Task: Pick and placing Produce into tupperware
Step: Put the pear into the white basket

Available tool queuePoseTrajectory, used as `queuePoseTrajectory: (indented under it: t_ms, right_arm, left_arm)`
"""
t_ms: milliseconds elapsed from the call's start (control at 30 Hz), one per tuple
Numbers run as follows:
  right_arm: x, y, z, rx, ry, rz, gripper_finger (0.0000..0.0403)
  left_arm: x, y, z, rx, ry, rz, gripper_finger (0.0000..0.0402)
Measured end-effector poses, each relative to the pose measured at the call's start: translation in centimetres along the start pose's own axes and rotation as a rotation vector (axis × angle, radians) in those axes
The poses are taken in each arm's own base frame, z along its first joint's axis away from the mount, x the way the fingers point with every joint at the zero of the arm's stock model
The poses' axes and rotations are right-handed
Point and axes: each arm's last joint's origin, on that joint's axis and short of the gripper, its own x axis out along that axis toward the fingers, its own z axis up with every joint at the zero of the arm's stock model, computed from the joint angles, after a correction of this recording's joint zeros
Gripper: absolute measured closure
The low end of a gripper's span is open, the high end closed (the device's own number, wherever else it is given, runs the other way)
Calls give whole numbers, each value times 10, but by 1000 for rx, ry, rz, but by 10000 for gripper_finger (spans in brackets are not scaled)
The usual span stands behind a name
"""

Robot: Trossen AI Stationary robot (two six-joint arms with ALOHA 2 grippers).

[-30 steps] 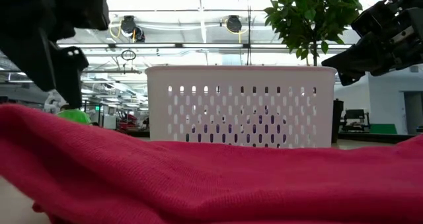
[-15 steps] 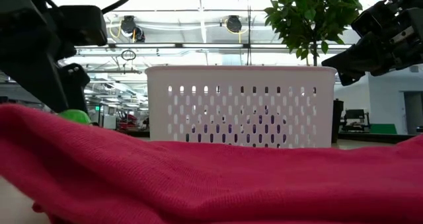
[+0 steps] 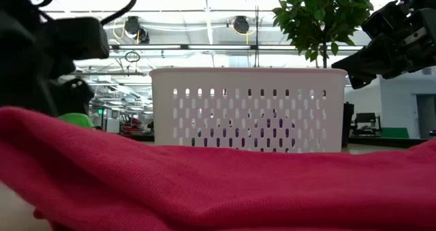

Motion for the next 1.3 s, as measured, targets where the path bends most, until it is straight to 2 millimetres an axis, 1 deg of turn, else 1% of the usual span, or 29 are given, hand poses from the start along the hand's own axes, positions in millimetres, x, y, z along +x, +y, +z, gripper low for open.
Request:
queuePoseTrajectory:
  t_ms: [67,200,633,900,1000,1300]
  right_arm:
    - [0,0,-1,0,5,-1,403]
    - [1,0,-1,-1,9,-2,403]
    - [1,0,-1,-1,10,-1,403]
    - [1,0,-1,-1,10,-2,403]
    - [1,0,-1,-1,10,-2,403]
    - [1,0,-1,-1,10,-2,403]
  left_arm:
    - [7,0,-3,10,24,15,11]
    - [14,-1,-4,17,17,27,11]
    - [15,-1,-4,28,10,38,11]
    - [13,-1,-3,79,31,18,15]
    - [13,0,-2,79,31,21,37]
    - [14,6,2,60,35,27,157]
